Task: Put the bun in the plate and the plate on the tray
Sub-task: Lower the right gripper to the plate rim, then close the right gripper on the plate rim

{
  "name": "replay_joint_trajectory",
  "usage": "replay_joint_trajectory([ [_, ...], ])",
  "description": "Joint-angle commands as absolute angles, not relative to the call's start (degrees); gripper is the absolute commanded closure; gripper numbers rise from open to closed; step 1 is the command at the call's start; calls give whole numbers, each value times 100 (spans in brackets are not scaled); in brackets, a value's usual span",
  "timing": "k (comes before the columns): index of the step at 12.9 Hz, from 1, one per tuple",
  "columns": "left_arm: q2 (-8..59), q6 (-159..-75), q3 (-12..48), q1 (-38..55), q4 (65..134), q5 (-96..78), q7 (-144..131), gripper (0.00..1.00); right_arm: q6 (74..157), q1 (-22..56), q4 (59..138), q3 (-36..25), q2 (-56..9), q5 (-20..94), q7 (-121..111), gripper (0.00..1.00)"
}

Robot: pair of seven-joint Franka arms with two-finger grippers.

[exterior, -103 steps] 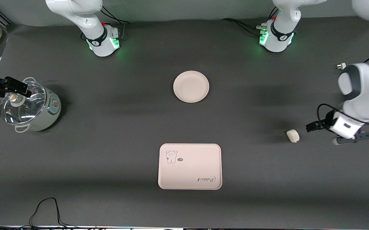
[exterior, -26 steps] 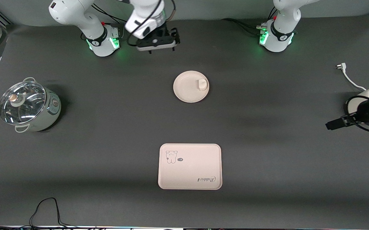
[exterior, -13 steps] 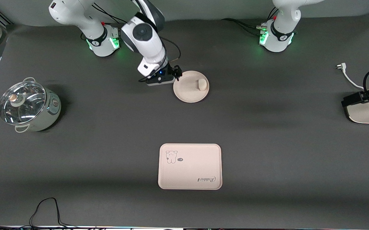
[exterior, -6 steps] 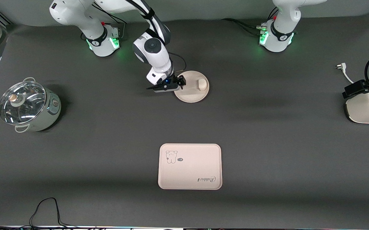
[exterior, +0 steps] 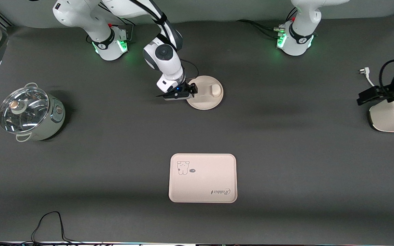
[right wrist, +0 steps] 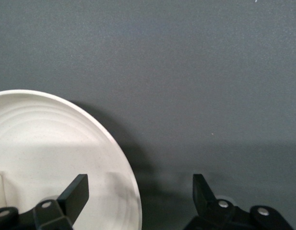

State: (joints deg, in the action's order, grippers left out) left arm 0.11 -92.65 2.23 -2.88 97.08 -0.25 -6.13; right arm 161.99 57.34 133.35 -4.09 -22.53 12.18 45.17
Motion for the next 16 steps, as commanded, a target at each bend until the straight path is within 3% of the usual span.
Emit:
replay_joint_trajectory([
  [1, -167, -9229, 492, -211, 9844, 289, -1090, 0, 16216, 5766, 13263, -413, -2259, 1441, 4605, 35],
  [4, -123, -9202, 536, -211, 9835, 273, -933, 0, 16216, 5766, 13263, -413, -2241, 1441, 4605, 63],
  [11, -123, -9211, 475, -299, 9835, 220, -730, 0, 16207, 5748, 13254, -413, -2206, 1441, 4570, 97],
  [16, -149, -9141, 475, -290, 9835, 220, -738, 0, 16207, 5757, 13254, -413, -2189, 1433, 4509, 100],
])
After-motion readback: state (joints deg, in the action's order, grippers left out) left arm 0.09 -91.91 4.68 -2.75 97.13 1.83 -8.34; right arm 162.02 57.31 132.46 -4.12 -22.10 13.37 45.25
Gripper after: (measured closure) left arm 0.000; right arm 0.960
